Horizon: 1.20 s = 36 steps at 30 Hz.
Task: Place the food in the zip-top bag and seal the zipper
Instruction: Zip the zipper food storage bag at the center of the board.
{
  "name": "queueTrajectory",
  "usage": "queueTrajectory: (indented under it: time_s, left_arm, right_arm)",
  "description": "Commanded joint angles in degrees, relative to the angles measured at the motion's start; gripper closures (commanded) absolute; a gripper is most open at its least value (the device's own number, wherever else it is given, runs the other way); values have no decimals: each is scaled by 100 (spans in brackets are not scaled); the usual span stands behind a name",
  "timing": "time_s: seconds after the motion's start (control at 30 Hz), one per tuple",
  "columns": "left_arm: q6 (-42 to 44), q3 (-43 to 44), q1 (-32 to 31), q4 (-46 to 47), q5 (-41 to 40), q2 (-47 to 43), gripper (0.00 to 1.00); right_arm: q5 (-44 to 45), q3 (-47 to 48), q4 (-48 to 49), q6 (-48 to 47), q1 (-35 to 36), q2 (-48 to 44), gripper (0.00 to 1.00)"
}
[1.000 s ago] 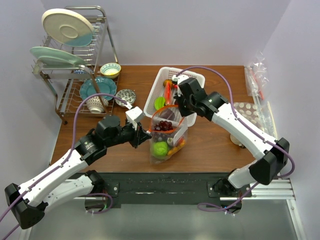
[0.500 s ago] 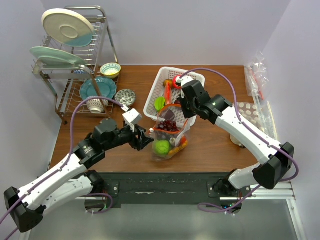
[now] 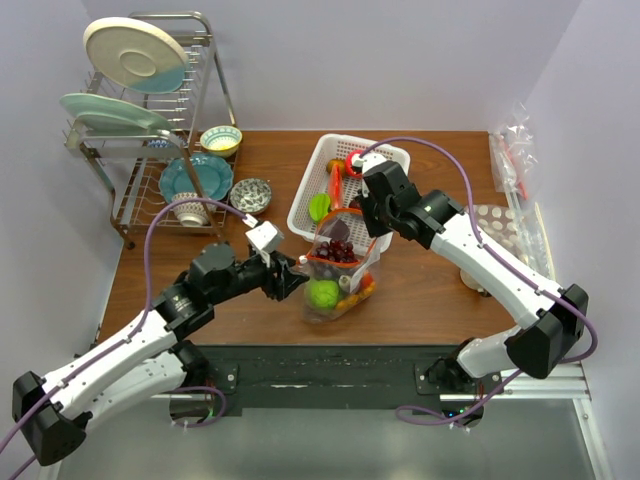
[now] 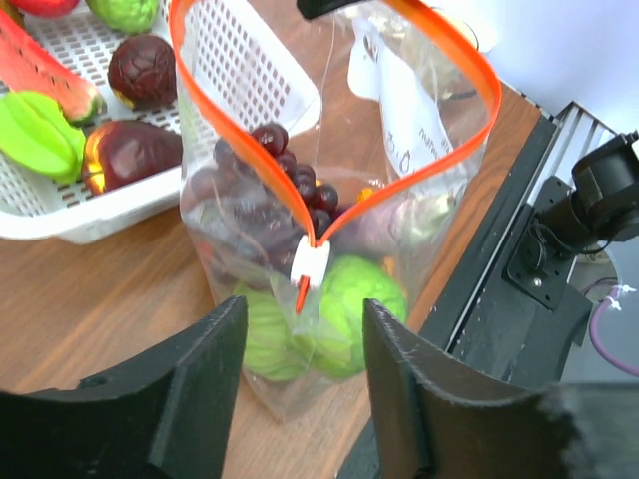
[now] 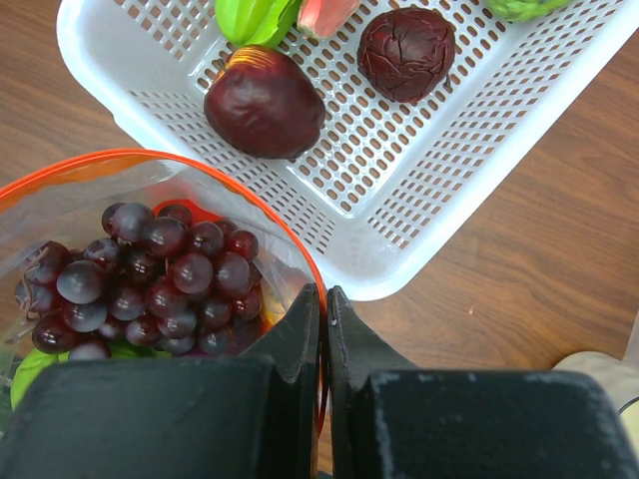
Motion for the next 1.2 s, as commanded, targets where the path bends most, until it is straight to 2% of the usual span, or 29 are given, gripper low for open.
queueTrajectory:
  time_s: [0.0, 0.07, 0.17, 0.2, 0.23, 0.3, 0.33, 0.37, 0.4, 0.47, 0.63, 0.73, 0.83, 0.87, 0.9, 0.97, 1.03, 1.17]
  left_arm:
    - [-64, 15, -20, 671, 12, 153, 53]
    - [-38, 32, -20, 741, 73, 206, 60]
    - [-12, 58, -20, 768, 126, 233, 80]
    - [6, 67, -29, 750, 153, 233, 94]
    - [15, 128, -20, 706, 170, 233, 100]
    - [15, 207, -20, 592, 162, 180, 100]
    - [24, 260, -20, 531, 135, 145, 100]
    - [32, 322, -20, 530, 83, 136, 100]
    - [50, 462, -20, 199, 65, 127, 100]
    - [111, 620, -20, 21, 39, 145, 100]
    - [208, 1200, -29, -515, 144, 259, 100]
    - [200, 1438, -20, -718, 346, 338, 100]
    - [173, 1518, -20, -762, 504, 338, 100]
    - [164, 1526, -20, -771, 522, 338, 100]
    - [156, 1535, -29, -762, 539, 321, 100]
    - [121, 1553, -20, -753, 583, 312, 100]
    - [85, 1570, -20, -744, 645, 303, 100]
    - [76, 1614, -29, -727, 881, 338, 100]
  right_arm:
    - [17, 48, 100, 70, 13, -286, 100]
    - [17, 65, 83, 62, 5, -286, 100]
    - [35, 92, 56, 44, 13, -312, 100]
    - [44, 92, 39, 53, 13, -321, 100]
    - [87, 92, 38, 44, 13, -347, 100]
    - [114, 101, 12, 53, 13, -391, 96]
    - [123, 101, 21, 44, 5, -426, 87]
    - [114, 109, 3, 27, 13, -496, 66]
    - [97, 127, 12, 0, 13, -531, 57]
    - [-114, 145, 82, -96, 13, -733, 48]
    - [-772, 223, 486, -342, 13, -1261, 44]
    - [-1737, 128, 995, -701, 13, -1638, 39]
    - [-3414, -705, 2030, -1306, 13, -2233, 48]
    - [-3715, -978, 2782, -1353, 5, -2385, 50]
    - [-4153, -1459, 3164, -1345, 13, -2552, 51]
    - [-4586, -1822, 3989, -1266, 13, -2799, 52]
    - [-5244, -2035, 4221, -1344, 5, -2800, 52]
    - [-5958, -1789, 3968, -1695, 22, -2431, 49]
